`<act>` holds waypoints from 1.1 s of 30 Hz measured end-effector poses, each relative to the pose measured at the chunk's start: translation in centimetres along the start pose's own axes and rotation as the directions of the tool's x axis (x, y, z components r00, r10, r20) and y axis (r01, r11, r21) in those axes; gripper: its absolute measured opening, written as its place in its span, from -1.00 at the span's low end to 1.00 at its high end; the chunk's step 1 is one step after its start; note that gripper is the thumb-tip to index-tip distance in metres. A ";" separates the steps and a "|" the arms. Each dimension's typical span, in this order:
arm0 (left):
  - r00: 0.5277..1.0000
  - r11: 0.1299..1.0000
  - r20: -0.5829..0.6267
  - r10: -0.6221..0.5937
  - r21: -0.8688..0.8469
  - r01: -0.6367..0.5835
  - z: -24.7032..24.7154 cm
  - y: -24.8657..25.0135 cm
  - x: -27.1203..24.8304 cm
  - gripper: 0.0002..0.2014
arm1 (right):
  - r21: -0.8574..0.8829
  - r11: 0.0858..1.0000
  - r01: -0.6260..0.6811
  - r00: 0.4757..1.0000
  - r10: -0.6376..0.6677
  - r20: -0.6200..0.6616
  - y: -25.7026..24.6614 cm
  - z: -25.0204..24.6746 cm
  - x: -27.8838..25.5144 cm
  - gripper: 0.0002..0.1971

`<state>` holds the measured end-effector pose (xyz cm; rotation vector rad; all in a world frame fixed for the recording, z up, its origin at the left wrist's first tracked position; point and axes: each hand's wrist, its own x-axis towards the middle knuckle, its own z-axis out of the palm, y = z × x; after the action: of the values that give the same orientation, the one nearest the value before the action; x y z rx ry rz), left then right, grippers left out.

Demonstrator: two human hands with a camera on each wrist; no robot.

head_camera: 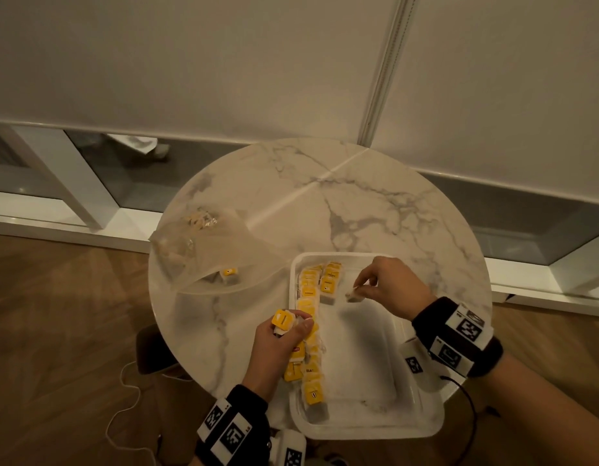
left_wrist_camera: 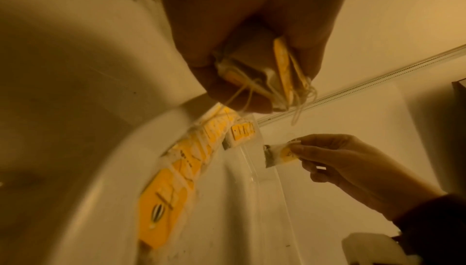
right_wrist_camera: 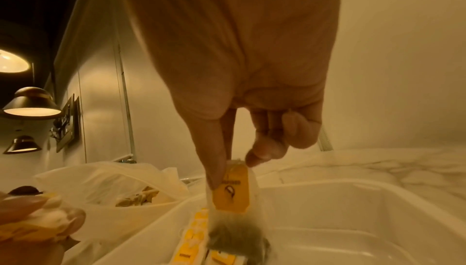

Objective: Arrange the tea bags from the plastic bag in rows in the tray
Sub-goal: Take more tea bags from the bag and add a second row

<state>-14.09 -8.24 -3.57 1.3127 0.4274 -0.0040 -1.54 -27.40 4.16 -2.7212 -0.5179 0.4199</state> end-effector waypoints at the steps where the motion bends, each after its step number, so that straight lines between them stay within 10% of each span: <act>1: 1.000 1.000 0.009 -0.002 0.006 0.002 -0.1 0.0 0.1 -0.92 | -0.021 1.000 0.001 1.000 -0.001 0.015 -0.1 0.3 0.4 -0.91; 16: 0.996 0.991 0.092 0.009 0.129 -0.021 -0.3 -0.6 1.2 -0.88 | -0.051 0.995 -0.081 0.842 0.096 0.531 -2.7 2.0 5.9 -0.81; 33: 0.997 0.996 0.080 -0.012 0.093 0.005 -0.3 -0.6 1.3 -0.82 | -0.212 0.976 0.048 0.965 0.010 0.264 -2.4 4.3 8.3 -0.84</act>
<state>-13.18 -7.78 -4.59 1.3967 0.3681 -0.0842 3.68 -20.85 -0.65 -2.8812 -0.6960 0.7697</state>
